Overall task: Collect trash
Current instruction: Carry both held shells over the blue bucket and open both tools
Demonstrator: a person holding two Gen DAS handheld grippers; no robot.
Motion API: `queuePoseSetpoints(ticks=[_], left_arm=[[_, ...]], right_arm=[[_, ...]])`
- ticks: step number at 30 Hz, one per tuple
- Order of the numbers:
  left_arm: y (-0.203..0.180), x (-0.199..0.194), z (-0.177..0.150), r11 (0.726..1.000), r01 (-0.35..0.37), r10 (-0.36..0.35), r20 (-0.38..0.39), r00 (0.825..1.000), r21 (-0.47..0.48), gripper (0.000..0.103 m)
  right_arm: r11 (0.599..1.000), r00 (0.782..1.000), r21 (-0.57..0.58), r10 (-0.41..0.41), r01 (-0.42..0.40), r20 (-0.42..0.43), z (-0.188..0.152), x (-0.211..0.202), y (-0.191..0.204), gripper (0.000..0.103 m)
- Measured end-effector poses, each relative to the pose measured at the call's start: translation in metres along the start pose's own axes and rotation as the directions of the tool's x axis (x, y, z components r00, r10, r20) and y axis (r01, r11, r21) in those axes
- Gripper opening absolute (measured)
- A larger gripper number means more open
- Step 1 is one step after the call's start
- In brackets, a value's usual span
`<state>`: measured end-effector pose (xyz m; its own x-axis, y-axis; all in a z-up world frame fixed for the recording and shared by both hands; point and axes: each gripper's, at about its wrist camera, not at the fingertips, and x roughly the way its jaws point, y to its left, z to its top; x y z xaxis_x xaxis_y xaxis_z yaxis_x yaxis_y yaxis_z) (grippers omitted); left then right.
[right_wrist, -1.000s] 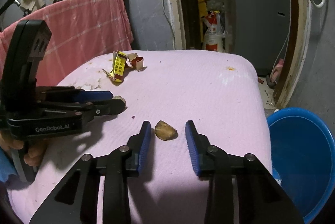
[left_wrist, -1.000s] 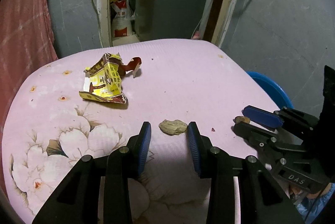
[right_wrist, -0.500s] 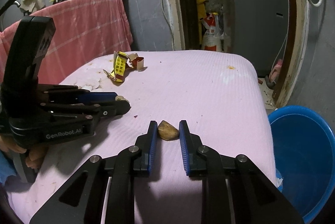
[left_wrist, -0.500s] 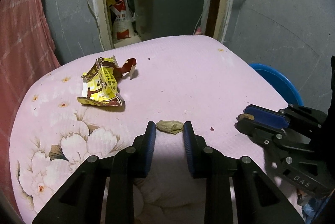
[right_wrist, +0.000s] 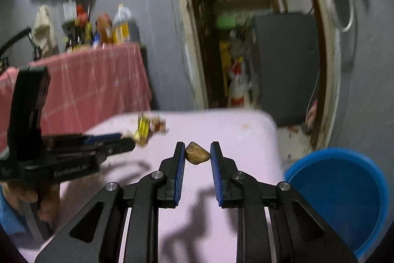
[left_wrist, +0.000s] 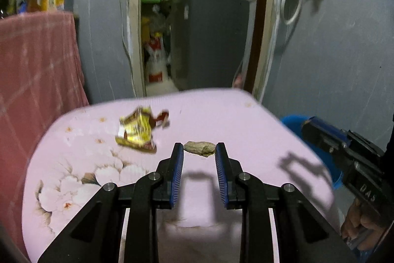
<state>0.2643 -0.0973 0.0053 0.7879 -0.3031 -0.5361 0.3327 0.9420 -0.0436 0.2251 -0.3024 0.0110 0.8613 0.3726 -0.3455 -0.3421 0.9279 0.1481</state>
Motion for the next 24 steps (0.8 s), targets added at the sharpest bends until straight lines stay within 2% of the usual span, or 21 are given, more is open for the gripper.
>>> queuePoseSetpoints(ticks=[3, 9, 16, 20, 24], left_arm=[[-0.015, -0.013, 0.006, 1.0, 0.002, -0.003, 0.067, 0.998, 0.008, 0.022], [-0.042, -0.028, 0.023, 0.999, 0.05, -0.045, 0.193, 0.98, -0.019, 0.022], [-0.083, -0.033, 0.048, 0.995, 0.098, -0.098, 0.295, 0.95, 0.014, 0.022], [-0.1, -0.023, 0.057, 0.99, 0.137, -0.135, 0.298, 0.945, 0.015, 0.022], [-0.124, -0.009, 0.062, 0.985, 0.173, -0.173, 0.27, 0.947, 0.023, 0.022]], right_arm=[[0.999, 0.995, 0.024, -0.037, 0.035, 0.088, 0.01, -0.019, -0.009, 0.019], [0.99, 0.965, 0.062, -0.137, 0.126, 0.224, 0.028, -0.056, -0.032, 0.019], [0.972, 0.934, 0.142, -0.222, 0.188, 0.28, 0.038, -0.088, -0.069, 0.019], [0.955, 0.914, 0.169, -0.284, 0.243, 0.29, 0.038, -0.1, -0.087, 0.019], [0.937, 0.907, 0.186, -0.337, 0.296, 0.254, 0.032, -0.101, -0.108, 0.019]])
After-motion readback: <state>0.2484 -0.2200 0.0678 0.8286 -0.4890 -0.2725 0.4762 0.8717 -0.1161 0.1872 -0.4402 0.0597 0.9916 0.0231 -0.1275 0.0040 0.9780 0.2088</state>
